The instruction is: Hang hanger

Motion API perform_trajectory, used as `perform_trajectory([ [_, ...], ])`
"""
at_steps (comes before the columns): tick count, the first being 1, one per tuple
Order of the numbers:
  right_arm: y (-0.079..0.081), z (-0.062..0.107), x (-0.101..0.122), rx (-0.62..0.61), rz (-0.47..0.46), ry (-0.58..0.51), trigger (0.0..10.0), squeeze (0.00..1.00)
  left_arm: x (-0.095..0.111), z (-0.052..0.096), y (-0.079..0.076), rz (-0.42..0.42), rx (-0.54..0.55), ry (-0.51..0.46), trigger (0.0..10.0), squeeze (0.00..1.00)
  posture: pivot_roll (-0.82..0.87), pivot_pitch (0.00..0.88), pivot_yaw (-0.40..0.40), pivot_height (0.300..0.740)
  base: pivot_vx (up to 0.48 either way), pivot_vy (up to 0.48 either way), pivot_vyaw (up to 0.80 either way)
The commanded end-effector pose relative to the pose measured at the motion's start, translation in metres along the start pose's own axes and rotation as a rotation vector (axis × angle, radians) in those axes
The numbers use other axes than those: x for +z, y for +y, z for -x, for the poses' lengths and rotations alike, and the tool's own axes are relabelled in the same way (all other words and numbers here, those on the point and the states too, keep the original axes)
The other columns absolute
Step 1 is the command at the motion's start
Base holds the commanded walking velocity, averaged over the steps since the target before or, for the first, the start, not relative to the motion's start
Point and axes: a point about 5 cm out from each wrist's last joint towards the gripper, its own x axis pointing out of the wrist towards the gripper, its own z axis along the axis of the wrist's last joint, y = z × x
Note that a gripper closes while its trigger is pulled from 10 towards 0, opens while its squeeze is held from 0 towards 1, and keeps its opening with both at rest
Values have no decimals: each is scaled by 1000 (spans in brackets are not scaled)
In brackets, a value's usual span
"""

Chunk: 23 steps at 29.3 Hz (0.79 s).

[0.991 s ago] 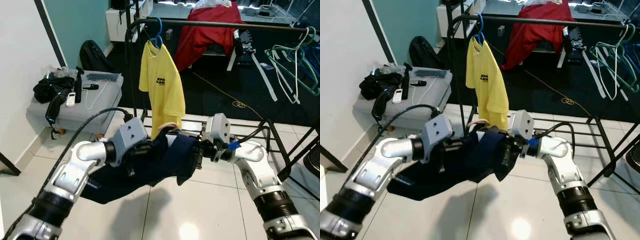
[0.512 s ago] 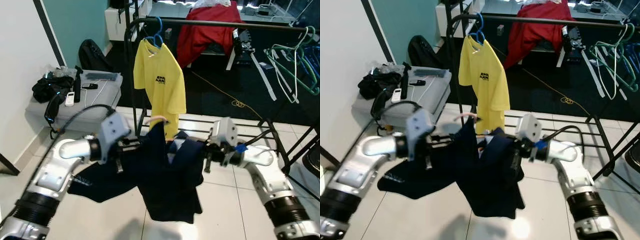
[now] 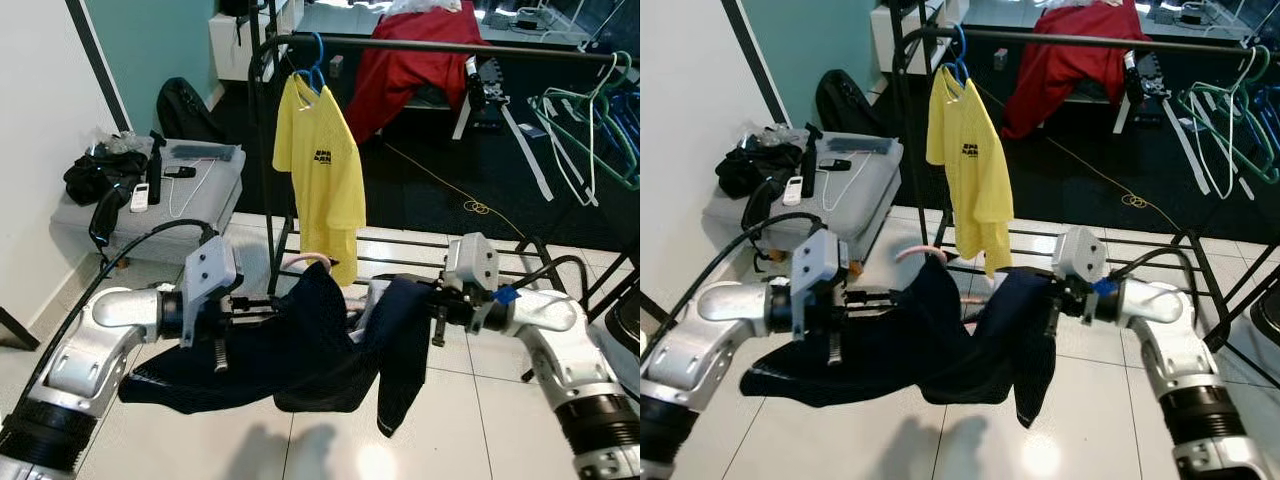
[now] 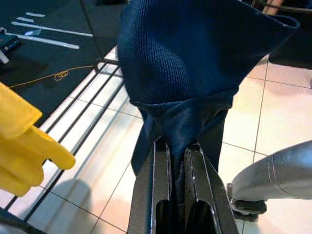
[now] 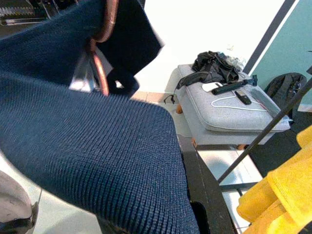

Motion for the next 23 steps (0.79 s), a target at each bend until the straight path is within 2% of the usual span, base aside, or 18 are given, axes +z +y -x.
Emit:
perform_trajectory([
  [1, 1, 0, 2, 1, 6, -13, 0, 0, 3, 0, -3, -1, -16, -13, 0, 0, -43, 116, 4, 740, 0, 0, 0],
  [6, 7, -13, 3, 9, 2, -48, 0, 0, 5, -8, -4, 1, -12, -40, 0, 0, -31, 105, 9, 740, 0, 0, 0],
  [8, 7, -30, 8, -4, 23, -113, 0, 0, 8, -14, 2, -26, 8, -36, 0, 0, -21, 74, -2, 740, 0, 0, 0],
  [13, 7, -36, 10, -7, 31, -135, 0, 0, 8, -15, 6, -40, 20, -26, 0, 0, -25, 69, -1, 740, 0, 0, 0],
  [17, 7, -42, 18, 11, 57, -182, 0, 0, 17, -20, 0, 17, -35, -88, 0, 0, -33, 70, 14, 740, 0, 0, 0],
  [18, 11, -44, 21, 43, 51, -203, 0, 0, 20, -25, -7, 45, -93, -113, 0, 0, -37, 61, 15, 740, 0, 0, 0],
  [20, 11, -44, 21, 43, 51, -203, 0, 0, 20, -25, -7, 45, -93, -113, 0, 0, -37, 61, 15, 740, 0, 0, 0],
  [21, 17, -46, 23, 86, 39, -215, 0, 0, 22, -28, -13, 68, -142, -126, 0, 0, -40, 58, 16, 740, 0, 0, 0],
  [23, 28, -47, 24, 158, 15, -219, 0, 0, 16, -30, -15, 50, -173, -82, 0, 0, -39, 55, 13, 740, 0, 0, 0],
])
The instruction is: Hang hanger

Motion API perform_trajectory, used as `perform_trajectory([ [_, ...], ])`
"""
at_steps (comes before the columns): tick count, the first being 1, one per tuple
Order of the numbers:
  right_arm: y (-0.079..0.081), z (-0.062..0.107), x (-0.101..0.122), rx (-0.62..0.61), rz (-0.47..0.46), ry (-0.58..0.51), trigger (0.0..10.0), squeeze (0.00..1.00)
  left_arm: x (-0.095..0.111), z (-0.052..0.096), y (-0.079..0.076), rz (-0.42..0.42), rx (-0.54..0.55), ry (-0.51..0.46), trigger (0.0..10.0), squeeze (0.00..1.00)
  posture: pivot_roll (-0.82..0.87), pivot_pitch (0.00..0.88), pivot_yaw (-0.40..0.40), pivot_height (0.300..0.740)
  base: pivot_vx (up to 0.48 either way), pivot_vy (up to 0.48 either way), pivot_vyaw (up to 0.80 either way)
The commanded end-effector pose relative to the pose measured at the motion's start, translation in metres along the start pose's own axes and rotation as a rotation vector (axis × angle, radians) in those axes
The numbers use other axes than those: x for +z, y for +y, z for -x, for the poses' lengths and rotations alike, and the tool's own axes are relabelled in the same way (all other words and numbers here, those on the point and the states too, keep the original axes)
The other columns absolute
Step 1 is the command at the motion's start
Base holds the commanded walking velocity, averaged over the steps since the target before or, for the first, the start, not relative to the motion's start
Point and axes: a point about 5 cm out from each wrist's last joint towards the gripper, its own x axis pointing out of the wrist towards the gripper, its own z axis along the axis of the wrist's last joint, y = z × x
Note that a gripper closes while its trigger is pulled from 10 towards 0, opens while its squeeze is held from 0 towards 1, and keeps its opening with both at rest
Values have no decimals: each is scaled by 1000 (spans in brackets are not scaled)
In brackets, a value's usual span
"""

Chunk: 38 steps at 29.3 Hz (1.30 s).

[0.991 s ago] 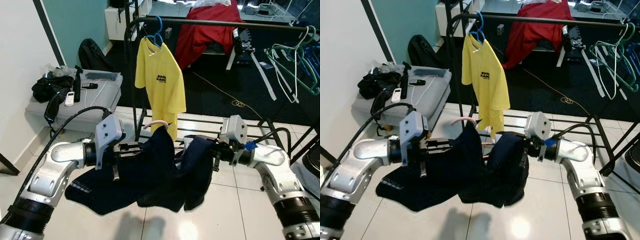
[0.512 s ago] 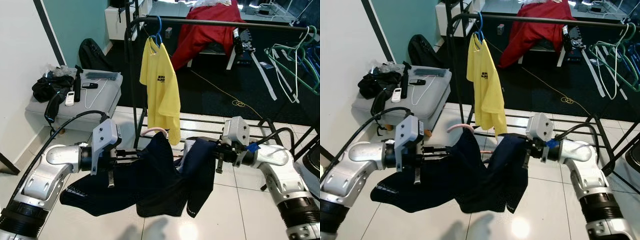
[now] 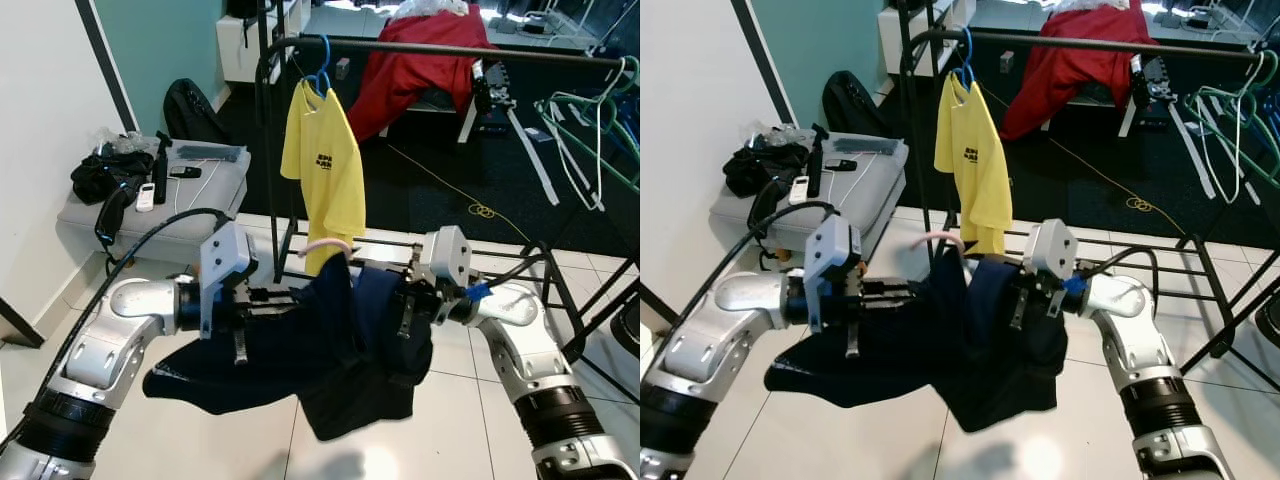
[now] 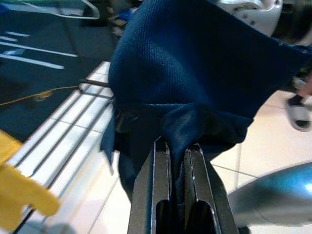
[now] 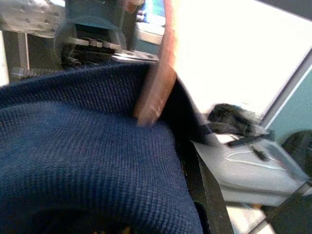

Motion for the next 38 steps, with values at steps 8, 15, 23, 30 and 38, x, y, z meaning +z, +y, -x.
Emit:
perform_trajectory([
  [8, 7, 25, -11, 33, -39, 72, 0, 0, -7, 33, 12, -77, 51, 129, 0, 0, -34, 60, 13, 740, 0, 0, 0],
  [15, 6, 42, -14, 25, -48, 121, 0, 0, -5, 53, 17, -68, 65, 180, 0, 0, -34, 62, 15, 740, 0, 0, 0],
  [23, 13, 54, -20, 67, -72, 195, 0, 0, 8, 54, 19, -47, 74, 101, 0, 0, -37, 66, 11, 740, 0, 0, 0],
  [30, 12, 50, -20, 59, -60, 186, 0, 0, 15, 45, 12, -32, 10, 47, 0, 0, -35, 73, 13, 740, 0, 0, 0],
  [38, 3, 27, -10, 85, -26, 112, 0, 0, 12, 18, -14, 10, -172, 36, 0, 0, -36, 83, 9, 740, 0, 0, 0],
])
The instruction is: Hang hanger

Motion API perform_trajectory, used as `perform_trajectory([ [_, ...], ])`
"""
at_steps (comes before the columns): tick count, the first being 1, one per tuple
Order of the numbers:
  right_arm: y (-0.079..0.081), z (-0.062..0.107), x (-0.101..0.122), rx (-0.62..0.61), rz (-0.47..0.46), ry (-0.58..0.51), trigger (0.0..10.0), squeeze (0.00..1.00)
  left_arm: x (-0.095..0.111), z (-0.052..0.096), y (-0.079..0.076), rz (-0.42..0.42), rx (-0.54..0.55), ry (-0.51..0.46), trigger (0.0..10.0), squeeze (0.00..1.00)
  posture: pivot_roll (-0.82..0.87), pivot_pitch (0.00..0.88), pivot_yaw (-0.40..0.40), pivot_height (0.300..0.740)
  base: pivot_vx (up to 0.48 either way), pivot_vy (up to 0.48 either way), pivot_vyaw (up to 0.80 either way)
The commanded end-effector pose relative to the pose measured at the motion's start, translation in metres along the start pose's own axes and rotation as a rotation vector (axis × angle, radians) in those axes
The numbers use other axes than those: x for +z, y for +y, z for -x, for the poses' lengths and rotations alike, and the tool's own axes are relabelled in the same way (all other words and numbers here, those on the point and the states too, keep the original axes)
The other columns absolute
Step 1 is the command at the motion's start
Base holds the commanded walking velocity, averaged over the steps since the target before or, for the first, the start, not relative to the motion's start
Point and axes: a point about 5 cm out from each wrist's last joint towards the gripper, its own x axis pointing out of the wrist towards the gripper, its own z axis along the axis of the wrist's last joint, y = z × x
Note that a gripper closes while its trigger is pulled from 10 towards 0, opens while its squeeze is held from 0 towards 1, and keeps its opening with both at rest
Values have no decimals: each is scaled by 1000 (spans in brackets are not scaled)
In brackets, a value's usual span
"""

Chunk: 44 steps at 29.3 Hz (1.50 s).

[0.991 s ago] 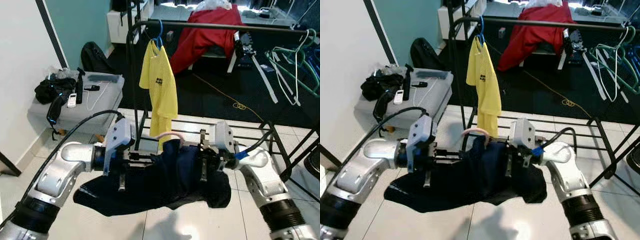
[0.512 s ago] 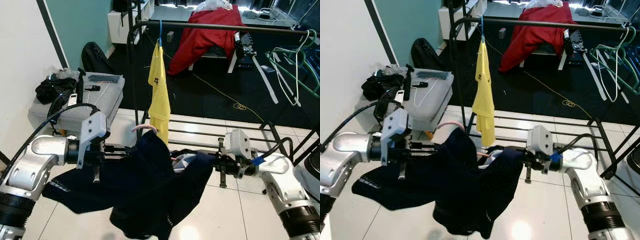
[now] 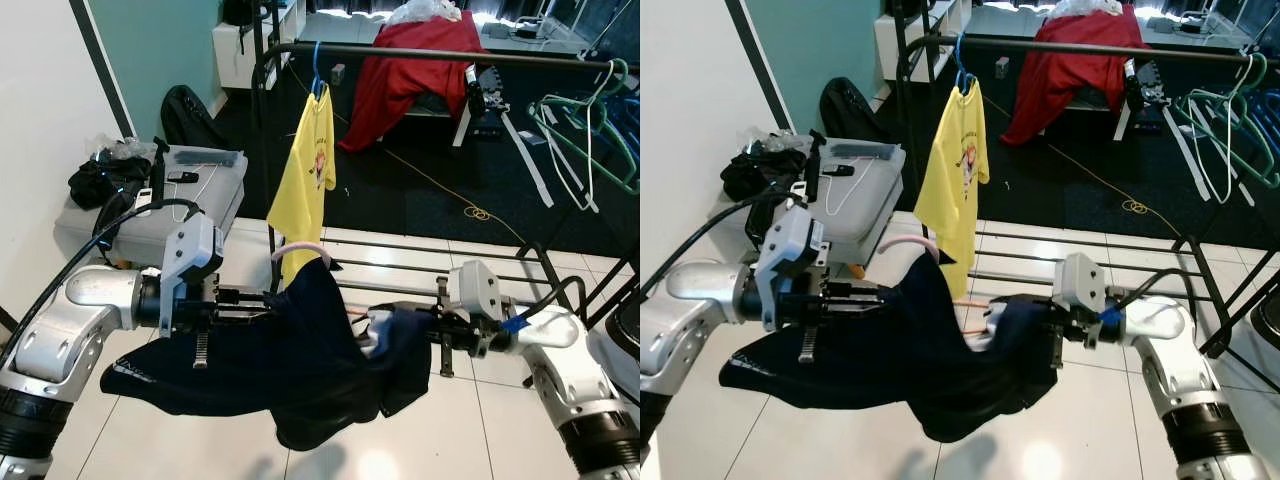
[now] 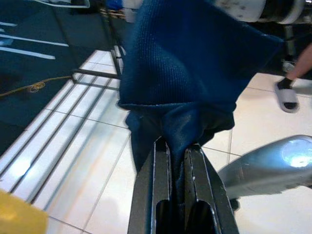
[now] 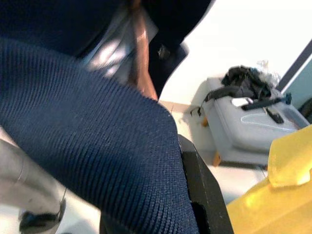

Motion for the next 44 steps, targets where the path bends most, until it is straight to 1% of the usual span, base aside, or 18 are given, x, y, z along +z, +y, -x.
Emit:
perform_trajectory([
  [1, -1, -8, 5, 30, 17, -17, 0, 0, 0, -12, -11, 8, -88, -25, 0, 0, -36, 83, 9, 740, 0, 0, 0],
  [9, -2, -26, 22, 75, 39, -92, 0, 0, -8, -29, -22, 5, -131, -2, 0, 0, -39, 88, 10, 740, 0, 0, 0],
  [11, 1, -31, 25, 95, 34, -115, 0, 0, -9, -32, -19, -9, -95, 14, 0, 0, -40, 90, 10, 740, 0, 0, 0],
  [13, 9, -40, 29, 138, 15, -149, 0, 0, -11, -35, -11, -44, -10, 29, 0, 0, -40, 91, 9, 740, 0, 0, 0],
  [15, 11, -42, 30, 148, 11, -156, 0, 0, -11, -36, -9, -52, 10, 33, 0, 0, -40, 91, 9, 740, 0, 0, 0],
  [16, 16, -45, 30, 167, 2, -162, 0, 0, -12, -35, -2, -62, 74, 37, 0, 0, -41, 93, 9, 740, 0, 0, 0],
  [17, 16, -45, 30, 167, 2, -162, 0, 0, -12, -35, -2, -62, 74, 37, 0, 0, -41, 93, 9, 740, 0, 0, 0],
  [19, 23, -54, 31, 180, -3, -175, 0, 0, -16, -33, 15, -78, 254, 58, 0, 0, -46, 94, 11, 740, 0, 0, 0],
  [21, 26, -61, 33, 173, -6, -185, 0, 0, -18, -34, 22, -67, 340, 55, 0, 0, -46, 94, 10, 740, 0, 0, 0],
  [22, 27, -64, 34, 165, -5, -189, 1176, 0, -17, -35, 21, -53, 346, 40, 0, 0, -46, 94, 10, 740, 0, 0, 0],
  [23, 27, -66, 34, 160, -4, -192, 1176, 0, -17, -37, 20, -43, 345, 29, 0, 0, -46, 94, 10, 740, 0, 0, 0],
  [25, 28, -68, 33, 157, -2, -191, 7451, 0, -15, -44, 14, -21, 309, -7, 0, 0, -43, 97, 9, 740, 0, 0, 0],
  [26, 28, -70, 33, 154, -2, -191, 9725, 0, -14, -49, 10, -9, 297, -30, 0, 0, -43, 97, 9, 740, 0, 0, 0],
  [29, 26, -72, 36, 136, -11, -204, 10000, 0, -10, -57, 12, 12, 361, -97, 0, 0, -48, 98, 9, 740, 0, 0, 0],
  [32, 26, -72, 36, 130, -15, -205, 10000, 0, -9, -58, 13, 11, 376, -111, 0, 0, -48, 98, 9, 740, 0, 0, 0],
  [33, 25, -72, 36, 127, -24, -208, 10000, 1000, -7, -59, 14, 16, 386, -135, 0, 0, -50, 98, 7, 740, 0, 0, 0],
  [38, 23, -71, 37, 123, -46, -202, 10000, 1000, -2, -61, 15, 27, 396, -184, 0, 0, -51, 98, 7, 740, 0, 0, 0],
  [44, 21, -67, 36, 110, -26, -179, 10000, 1000, -2, -58, 16, 20, 401, -187, 0, 0, -51, 95, 8, 740, 0, 0, 0],
])
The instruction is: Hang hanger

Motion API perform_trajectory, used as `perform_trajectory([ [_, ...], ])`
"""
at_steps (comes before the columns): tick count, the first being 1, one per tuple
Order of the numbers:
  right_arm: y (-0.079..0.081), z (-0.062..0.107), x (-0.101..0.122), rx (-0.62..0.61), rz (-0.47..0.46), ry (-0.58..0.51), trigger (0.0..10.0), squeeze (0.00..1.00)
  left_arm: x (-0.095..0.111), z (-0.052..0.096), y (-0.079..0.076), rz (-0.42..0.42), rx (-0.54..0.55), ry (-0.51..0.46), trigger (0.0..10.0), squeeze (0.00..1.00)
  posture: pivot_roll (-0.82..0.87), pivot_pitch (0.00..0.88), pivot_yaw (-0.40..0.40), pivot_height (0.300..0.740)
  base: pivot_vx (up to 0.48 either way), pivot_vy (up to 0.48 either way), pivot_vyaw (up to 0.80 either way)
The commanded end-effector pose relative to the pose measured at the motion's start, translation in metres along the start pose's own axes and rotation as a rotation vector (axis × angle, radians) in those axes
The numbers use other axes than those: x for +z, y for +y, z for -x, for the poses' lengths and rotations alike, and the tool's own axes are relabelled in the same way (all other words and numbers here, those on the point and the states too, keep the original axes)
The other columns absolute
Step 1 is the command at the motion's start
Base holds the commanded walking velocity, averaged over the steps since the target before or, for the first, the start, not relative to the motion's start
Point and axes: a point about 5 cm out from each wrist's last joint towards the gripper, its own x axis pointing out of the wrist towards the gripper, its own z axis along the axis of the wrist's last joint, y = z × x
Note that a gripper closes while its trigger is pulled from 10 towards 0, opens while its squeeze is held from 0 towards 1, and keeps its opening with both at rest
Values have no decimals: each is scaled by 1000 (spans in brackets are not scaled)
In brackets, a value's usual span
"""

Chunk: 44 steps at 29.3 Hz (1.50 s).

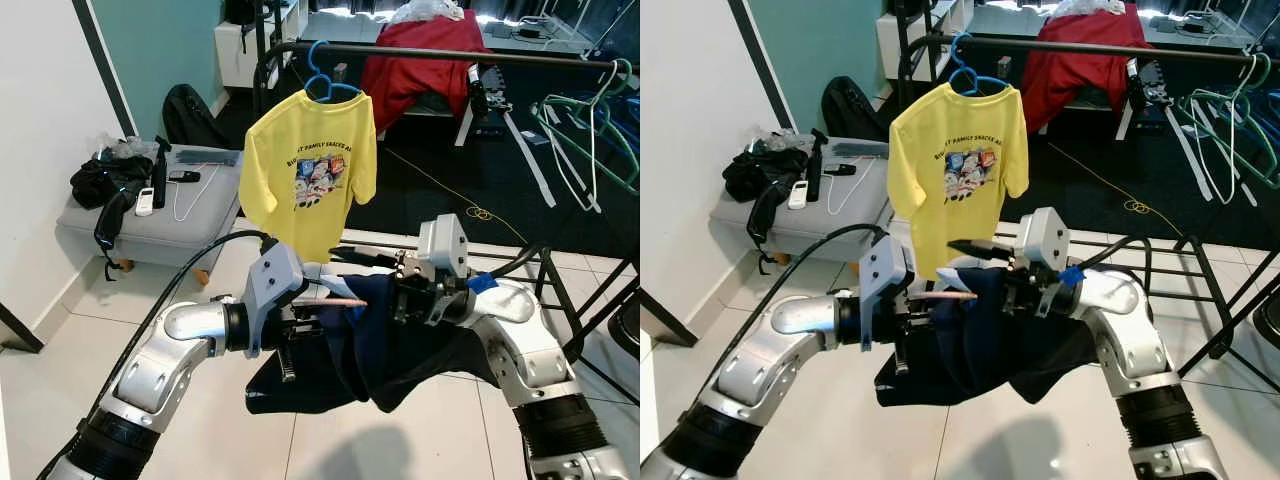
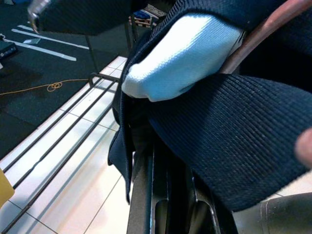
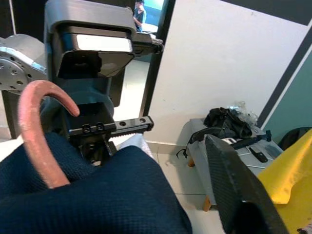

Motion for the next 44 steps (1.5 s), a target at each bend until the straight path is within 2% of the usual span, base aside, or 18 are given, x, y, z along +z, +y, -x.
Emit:
perform_trajectory([
  [1, 27, -21, -5, 189, -18, -10, 10000, 1000, 22, 4, 17, -27, 138, -120, 0, 0, -51, 95, 8, 740, 0, 0, 0],
  [2, 27, -20, -5, 182, -4, 0, 10000, 1000, 22, 4, 17, -30, 138, -117, 0, 0, -52, 94, 8, 740, 0, 0, 0],
  [3, 25, -18, -7, 169, 12, 21, 10000, 655, 21, 5, 18, -32, 140, -112, 0, 0, -53, 94, 8, 740, 0, 0, 0],
  [4, 25, -18, -7, 169, 12, 21, 10000, 655, 21, 5, 18, -32, 140, -112, 0, 0, -53, 94, 8, 740, 0, 0, 0],
  [5, 22, -15, -8, 151, 31, 41, 10000, 0, 21, 7, 19, -34, 146, -111, 0, 0, -55, 92, 9, 740, 0, 0, 0],
  [13, 11, -4, -3, 102, 53, 53, 10000, 0, 21, 12, 27, -32, 192, -121, 0, 0, -55, 84, 8, 740, 0, 0, 0],
  [17, -7, 15, 9, 41, 36, 48, 10000, 0, 18, 22, 40, -51, 262, -89, 0, 0, -56, 82, 7, 740, 0, 0, 0],
  [21, -20, 66, 24, 38, -69, 178, 10000, 0, 14, 45, 63, -89, 392, -35, 0, 0, -63, 80, 9, 740, 0, 0, 0],
  [29, -26, 87, 33, 0, -99, 228, 10000, 0, 17, 51, 72, -97, 440, -47, 0, 0, -72, 87, 14, 740, 0, 0, 0],
  [30, -29, 87, 35, -35, -101, 201, 10000, 427, 17, 49, 72, -96, 440, -56, 0, 0, -74, 89, 15, 740, 0, 0, 0],
  [31, -29, 87, 35, -35, -101, 201, 10000, 427, 17, 49, 72, -96, 440, -56, 0, 0, -74, 89, 15, 740, 0, 0, 0],
  [32, -29, 84, 35, -38, -119, 186, 10000, 1000, 18, 46, 70, -95, 429, -65, 0, 0, -71, 94, 11, 740, 0, 0, 0],
  [34, -29, 82, 35, -42, -111, 184, 10000, 1000, 18, 44, 69, -99, 415, -77, 0, 0, -69, 97, 10, 740, 0, 0, 0],
  [35, -30, 82, 34, -47, -102, 184, 10000, 659, 18, 43, 68, -102, 408, -87, 0, 0, -69, 98, 10, 740, 0, 0, 0],
  [36, -30, 82, 34, -47, -102, 184, 10000, 659, 18, 43, 68, -102, 408, -87, 0, 0, -69, 98, 10, 740, 0, 0, 0],
  [37, -31, 83, 35, -53, -100, 187, 10000, 110, 19, 43, 69, -104, 407, -96, 0, 0, -69, 99, 8, 740, 0, 0, 0],
  [39, -37, 84, 37, -93, -69, 176, 10000, 0, 20, 45, 69, -110, 406, -104, 0, 0, -69, 99, 8, 740, 0, 0, 0],
  [44, -72, 91, 49, -410, 71, 94, 10000, 0, 25, 49, 75, -122, 453, -157, 0, 0, -71, 105, 5, 740, 0, 0, 0],
])
